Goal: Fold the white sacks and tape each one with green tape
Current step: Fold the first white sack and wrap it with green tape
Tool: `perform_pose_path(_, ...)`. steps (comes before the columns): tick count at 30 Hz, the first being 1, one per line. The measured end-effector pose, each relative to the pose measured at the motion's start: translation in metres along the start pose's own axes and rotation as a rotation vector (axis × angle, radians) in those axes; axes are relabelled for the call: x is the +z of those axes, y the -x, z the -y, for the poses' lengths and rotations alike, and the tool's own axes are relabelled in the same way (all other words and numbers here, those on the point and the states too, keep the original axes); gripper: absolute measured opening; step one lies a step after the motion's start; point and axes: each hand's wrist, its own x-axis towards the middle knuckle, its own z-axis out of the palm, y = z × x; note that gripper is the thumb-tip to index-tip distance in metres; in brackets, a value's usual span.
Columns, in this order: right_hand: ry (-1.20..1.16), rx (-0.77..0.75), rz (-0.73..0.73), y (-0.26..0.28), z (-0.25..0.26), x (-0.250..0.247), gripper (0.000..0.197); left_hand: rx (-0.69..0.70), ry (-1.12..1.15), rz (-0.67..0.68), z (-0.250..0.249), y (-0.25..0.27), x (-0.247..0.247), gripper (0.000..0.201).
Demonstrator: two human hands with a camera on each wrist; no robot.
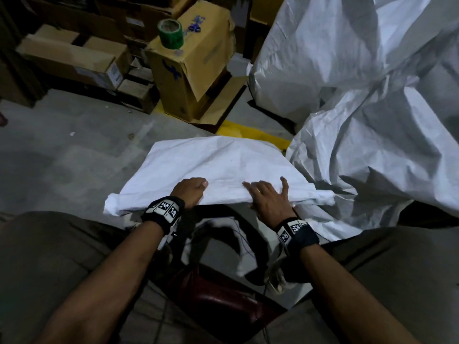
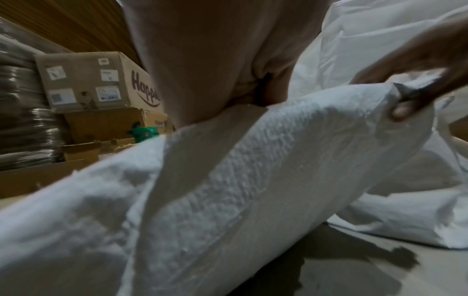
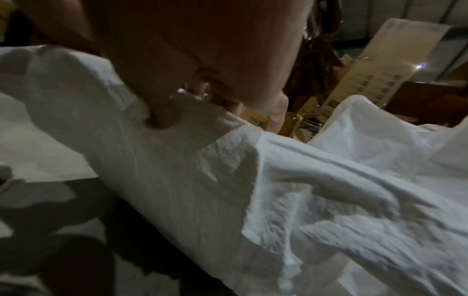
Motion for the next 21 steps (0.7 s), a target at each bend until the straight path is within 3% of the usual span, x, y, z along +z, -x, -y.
perform_pose_path(3, 0.02, -0.043, -0.076, -0.01, 0.003, 0.005, 0.05, 0.036, -0.012, -0.003, 0.004, 0.007, 0.008, 0.035)
perform_pose_path(5, 0.017, -0.024, -0.07, -0.017, 0.001, 0.004, 0.042, 0.092, -0.133, -0.128, 0.008, 0.012, 0.017, 0.026)
perform_pose_path(7, -0.006, 0.014, -0.036, -0.025, -0.003, 0.0, 0.042, 0.182, -0.252, -0.241, 0.007, 0.017, 0.025, 0.049)
perform_pose_path(9, -0.06, 0.028, 0.014, -0.032, -0.011, -0.005, 0.043, 0.272, -0.372, -0.262, 0.008, 0.02, 0.029, 0.067)
perform_pose_path(11, -0.114, 0.059, 0.013, -0.038, -0.021, -0.012, 0.03, 0.199, -0.472, -0.249, 0.016, 0.019, 0.027, 0.086)
perform_pose_path(13, -0.153, 0.115, 0.058, -0.041, -0.034, -0.018, 0.034, 0.029, -0.508, -0.236, 0.033, 0.018, 0.015, 0.094)
perform_pose_path(17, -0.114, 0.175, 0.181, -0.035, -0.05, -0.023, 0.03, -0.123, -0.602, -0.095, 0.06, 0.016, -0.013, 0.059)
perform_pose_path(21, -0.102, 0.25, 0.253, -0.03, -0.05, -0.017, 0.029, -0.151, -0.541, -0.015, 0.062, 0.008, -0.02, 0.053)
